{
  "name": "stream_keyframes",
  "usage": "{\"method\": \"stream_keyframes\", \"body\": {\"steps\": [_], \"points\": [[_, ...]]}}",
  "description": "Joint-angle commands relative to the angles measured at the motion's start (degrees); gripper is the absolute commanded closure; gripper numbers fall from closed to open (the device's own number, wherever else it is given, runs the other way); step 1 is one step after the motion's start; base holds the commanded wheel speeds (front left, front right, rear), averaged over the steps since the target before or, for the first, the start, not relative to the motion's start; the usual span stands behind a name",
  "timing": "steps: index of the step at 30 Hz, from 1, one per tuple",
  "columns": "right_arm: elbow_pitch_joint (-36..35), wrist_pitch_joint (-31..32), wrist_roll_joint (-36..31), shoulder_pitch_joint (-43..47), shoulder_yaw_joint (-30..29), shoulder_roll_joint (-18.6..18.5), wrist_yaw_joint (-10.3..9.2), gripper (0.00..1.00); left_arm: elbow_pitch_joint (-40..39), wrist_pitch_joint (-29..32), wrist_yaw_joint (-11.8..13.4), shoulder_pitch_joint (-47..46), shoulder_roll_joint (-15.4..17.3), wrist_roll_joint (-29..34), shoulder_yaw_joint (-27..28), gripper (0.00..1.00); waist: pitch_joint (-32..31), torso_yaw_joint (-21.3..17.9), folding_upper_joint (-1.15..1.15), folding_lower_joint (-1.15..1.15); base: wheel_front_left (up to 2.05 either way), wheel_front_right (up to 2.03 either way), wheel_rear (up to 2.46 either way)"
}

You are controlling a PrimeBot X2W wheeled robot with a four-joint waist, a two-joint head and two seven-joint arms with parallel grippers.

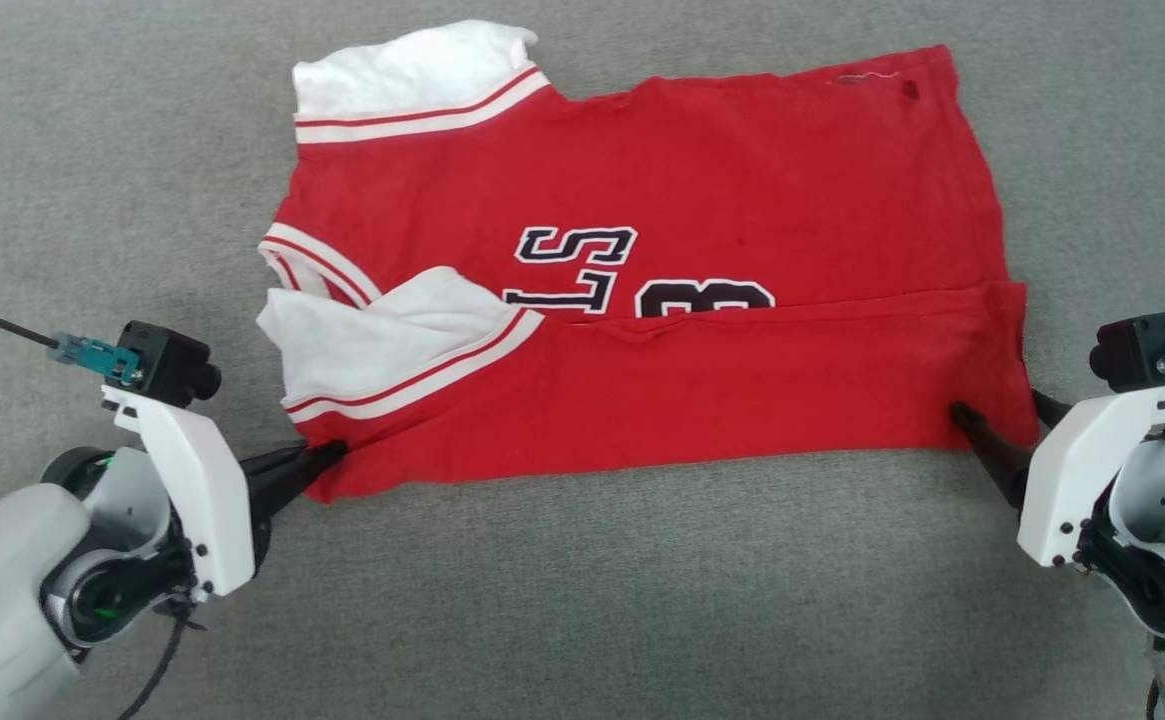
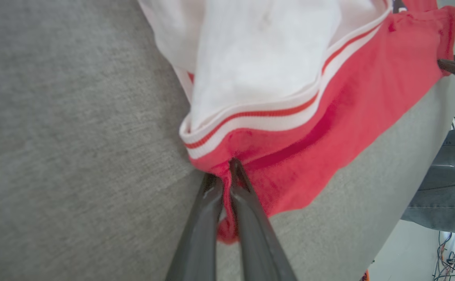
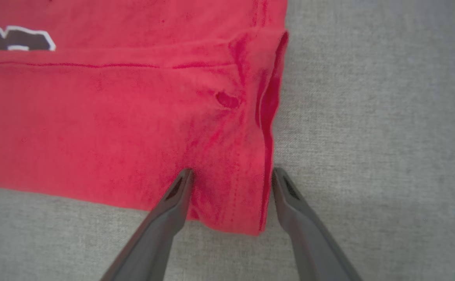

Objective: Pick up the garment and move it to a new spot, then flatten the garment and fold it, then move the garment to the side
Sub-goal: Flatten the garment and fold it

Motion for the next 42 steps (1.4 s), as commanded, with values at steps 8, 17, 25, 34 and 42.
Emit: {"method": "stream_keyframes", "body": {"steps": [8,17,25,34,42], "points": [[5.8,-1.9,1.2,-1.6,2.0,-0.3,-0.01,1.00,0.1,-2.8,0.2,2.1,-3.7,-1.2,-4.3,1.00,-0.3,2.5,0.00,0.00,0.00,0.00,0.00],[3.7,-3.3,1.5,1.3,0.1,-3.8,-0.06,1.00,-3.5,-9.5,0.2,4.9,-0.2,-2.4,-4.7,1.00,-3.5,3.9,0.00,0.00,0.00,0.00,0.00],[-0.9,-2.6,1.9,8.0,-2.1,-5.1,-0.06,1.00,-8.3,-14.2,0.2,9.8,3.1,-3.1,-5.8,1.00,-5.4,5.1,0.00,0.00,0.00,0.00,0.00],[-6.2,-3.2,0.9,14.9,-6.2,-3.9,-0.07,0.00,-9.7,-19.5,0.2,14.5,3.5,-3.3,-6.3,0.63,-6.5,5.2,0.00,0.00,0.00,0.00,0.00],[-11.7,-10.6,-3.3,15.1,-9.4,0.2,-0.02,0.00,-9.3,-23.8,0.5,13.5,4.5,-2.5,-3.9,0.00,-6.2,4.1,0.00,0.00,0.00,0.00,0.00]]}}
